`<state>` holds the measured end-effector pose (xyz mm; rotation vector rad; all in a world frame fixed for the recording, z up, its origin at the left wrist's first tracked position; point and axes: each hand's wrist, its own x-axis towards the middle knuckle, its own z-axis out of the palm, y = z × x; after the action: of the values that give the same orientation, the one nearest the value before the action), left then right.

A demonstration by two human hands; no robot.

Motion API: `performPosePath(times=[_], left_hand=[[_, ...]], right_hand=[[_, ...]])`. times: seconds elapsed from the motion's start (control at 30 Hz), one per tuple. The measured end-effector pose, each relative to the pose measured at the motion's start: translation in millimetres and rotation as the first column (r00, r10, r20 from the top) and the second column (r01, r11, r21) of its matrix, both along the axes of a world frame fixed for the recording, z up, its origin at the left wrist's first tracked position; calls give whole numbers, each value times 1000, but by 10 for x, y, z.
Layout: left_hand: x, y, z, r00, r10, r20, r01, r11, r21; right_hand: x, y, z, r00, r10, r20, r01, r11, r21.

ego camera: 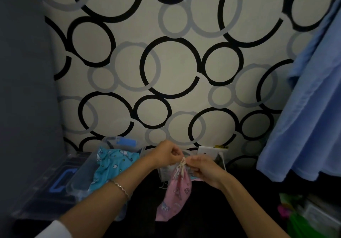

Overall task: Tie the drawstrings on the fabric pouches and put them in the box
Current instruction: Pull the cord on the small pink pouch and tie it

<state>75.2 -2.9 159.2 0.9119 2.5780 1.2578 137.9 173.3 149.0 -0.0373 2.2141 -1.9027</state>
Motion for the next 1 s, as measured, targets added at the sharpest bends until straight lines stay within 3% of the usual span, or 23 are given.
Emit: performPosePath(times=[0.13, 0.23, 0.33, 0.43, 0.57, 0.67, 0.8, 1.0], left_hand=[[-21, 48, -15, 1000, -15, 0, 15, 997, -77], [-25, 39, -48, 962, -44, 269, 42, 999, 13], [-63, 34, -106, 784, -107, 611, -2, 985, 174], [-141, -27, -170, 570, -241, 786, 0, 956, 293], [-153, -88, -234, 451, -317, 834, -64, 921, 384], [-114, -75, -235, 427, -314, 848, -151, 900, 409], [-73, -80, -196, 367, -327, 871, -217, 880, 422], [-69, -84, -187, 398, -295, 869, -214, 891, 401]], right_hand=[[12, -68, 15, 986, -26, -162, 71, 959, 275], [-1, -101, 48, 948, 10, -319, 128, 904, 408], [-15, -111, 36, 924, 19, -382, 172, 872, 459], [3, -140, 22, 924, 28, -382, 181, 846, 501], [5, -193, -13, 901, 2, -435, 253, 810, 528], [-16, -204, -76, 807, -53, -588, 418, 755, 505], [-19, -174, -105, 774, 24, -632, 429, 714, 553], [7, -145, -99, 775, 55, -629, 392, 739, 548]])
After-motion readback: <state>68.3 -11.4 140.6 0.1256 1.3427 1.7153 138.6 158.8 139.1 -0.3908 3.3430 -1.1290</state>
